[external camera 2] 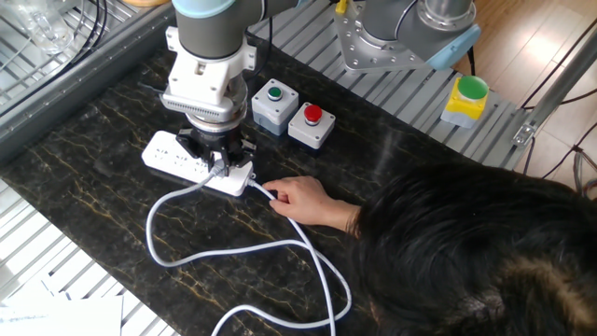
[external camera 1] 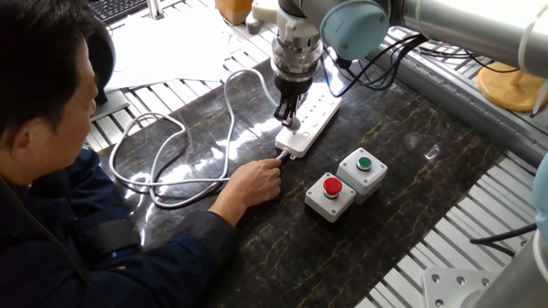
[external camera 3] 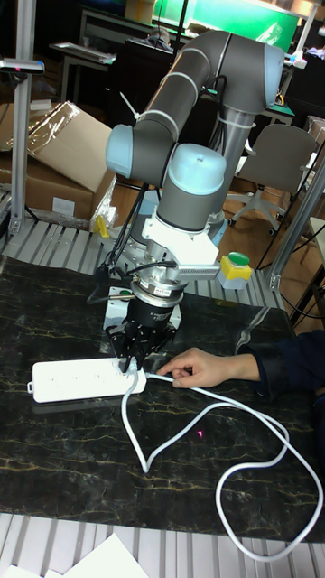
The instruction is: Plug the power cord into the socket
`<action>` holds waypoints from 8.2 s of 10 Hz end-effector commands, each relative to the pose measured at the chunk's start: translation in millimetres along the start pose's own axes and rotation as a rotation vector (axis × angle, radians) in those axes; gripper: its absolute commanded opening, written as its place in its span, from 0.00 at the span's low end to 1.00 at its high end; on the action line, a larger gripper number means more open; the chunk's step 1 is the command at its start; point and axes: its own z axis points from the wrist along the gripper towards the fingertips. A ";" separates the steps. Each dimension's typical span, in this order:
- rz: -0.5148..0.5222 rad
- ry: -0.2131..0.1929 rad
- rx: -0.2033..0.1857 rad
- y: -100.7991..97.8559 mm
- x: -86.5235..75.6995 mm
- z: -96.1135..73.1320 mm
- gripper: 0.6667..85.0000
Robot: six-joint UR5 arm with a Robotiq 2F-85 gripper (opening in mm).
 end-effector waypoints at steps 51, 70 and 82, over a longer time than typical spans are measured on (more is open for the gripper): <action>-0.118 -0.085 -0.125 -25.2 -10.6 13.7 0.63; 0.063 -0.198 -0.073 -33.7 -17.3 -1.1 0.53; 0.069 -0.204 -0.054 -32.4 -12.1 7.6 0.48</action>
